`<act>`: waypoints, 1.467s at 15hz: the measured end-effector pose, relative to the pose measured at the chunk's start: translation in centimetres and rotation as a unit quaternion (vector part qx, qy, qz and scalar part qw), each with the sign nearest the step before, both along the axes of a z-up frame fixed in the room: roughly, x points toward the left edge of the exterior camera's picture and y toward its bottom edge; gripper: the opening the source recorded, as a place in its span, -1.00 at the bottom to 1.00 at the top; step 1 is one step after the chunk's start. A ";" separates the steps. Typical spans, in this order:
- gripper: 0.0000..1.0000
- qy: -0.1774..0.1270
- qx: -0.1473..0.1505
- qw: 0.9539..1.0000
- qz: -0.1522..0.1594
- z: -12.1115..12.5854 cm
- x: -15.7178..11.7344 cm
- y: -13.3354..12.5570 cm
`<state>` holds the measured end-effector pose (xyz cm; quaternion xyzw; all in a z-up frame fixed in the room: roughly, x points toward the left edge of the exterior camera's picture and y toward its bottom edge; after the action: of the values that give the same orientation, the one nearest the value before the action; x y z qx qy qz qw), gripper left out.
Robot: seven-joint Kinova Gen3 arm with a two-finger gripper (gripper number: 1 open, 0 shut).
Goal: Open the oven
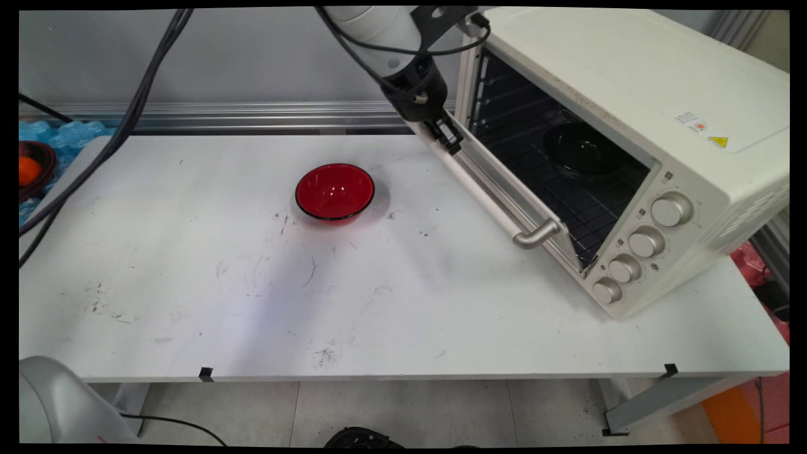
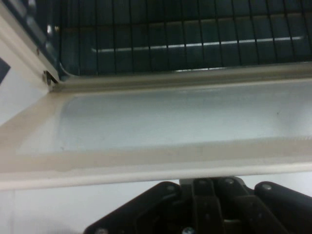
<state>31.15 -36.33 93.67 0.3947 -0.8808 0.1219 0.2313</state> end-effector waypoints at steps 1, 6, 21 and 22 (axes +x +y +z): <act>-1.00 0.002 0.001 1.000 0.003 -0.4 0.3 0.3; -1.00 0.014 0.005 1.000 0.007 -2.0 1.6 1.8; -1.00 0.030 0.017 0.999 0.006 -6.3 5.5 5.8; -1.00 0.031 0.016 0.999 0.004 -6.5 5.8 6.1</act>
<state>36.90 -30.26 87.13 0.4056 -0.8733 0.0967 0.2518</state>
